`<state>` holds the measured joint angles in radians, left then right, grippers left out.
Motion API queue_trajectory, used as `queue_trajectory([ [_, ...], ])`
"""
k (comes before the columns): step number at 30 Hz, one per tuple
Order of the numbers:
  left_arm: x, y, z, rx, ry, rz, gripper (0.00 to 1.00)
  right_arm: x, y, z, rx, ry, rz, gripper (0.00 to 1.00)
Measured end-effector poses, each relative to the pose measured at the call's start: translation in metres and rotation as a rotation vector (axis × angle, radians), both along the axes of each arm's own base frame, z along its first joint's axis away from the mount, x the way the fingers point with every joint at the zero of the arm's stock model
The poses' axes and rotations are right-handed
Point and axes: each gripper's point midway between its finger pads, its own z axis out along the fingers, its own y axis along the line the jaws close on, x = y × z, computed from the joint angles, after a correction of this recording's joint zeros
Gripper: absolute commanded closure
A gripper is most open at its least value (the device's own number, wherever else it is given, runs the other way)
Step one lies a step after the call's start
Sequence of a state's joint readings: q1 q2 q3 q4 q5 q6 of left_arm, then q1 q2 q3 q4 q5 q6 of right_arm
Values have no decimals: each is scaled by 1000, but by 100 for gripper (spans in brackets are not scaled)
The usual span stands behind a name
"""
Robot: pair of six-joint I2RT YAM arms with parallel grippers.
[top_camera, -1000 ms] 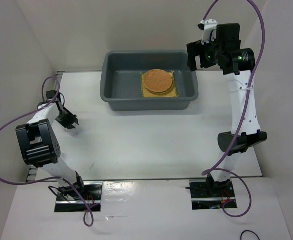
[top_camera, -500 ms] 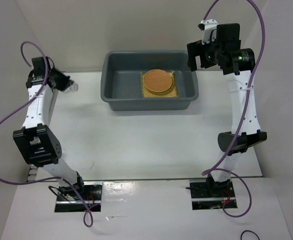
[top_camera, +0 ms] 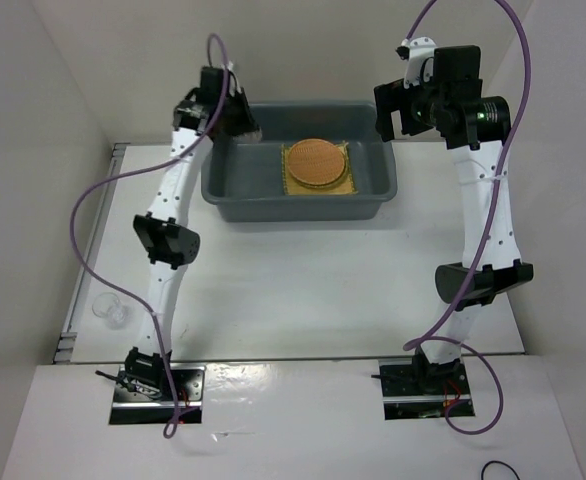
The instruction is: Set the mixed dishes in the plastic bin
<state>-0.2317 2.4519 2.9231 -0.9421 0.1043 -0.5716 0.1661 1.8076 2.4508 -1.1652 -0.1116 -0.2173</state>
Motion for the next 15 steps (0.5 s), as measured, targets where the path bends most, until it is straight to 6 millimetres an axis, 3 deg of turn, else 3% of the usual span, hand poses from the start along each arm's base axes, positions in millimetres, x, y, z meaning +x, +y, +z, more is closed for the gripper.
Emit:
queue_trajectory([
  [5,-25,-17,-133,157,332,-51,100,0,0,0,-7,-2,4,2],
  [7,-33,-21,-164,192,404,-62,97,0,0,0,-9,-1,5,2],
  [10,-45,-29,-192,234,472,-89,89,0,0,0,-11,-2,6,2],
  [15,-56,-41,-197,260,492,-117,80,1,0,-5,-12,11,8,2],
])
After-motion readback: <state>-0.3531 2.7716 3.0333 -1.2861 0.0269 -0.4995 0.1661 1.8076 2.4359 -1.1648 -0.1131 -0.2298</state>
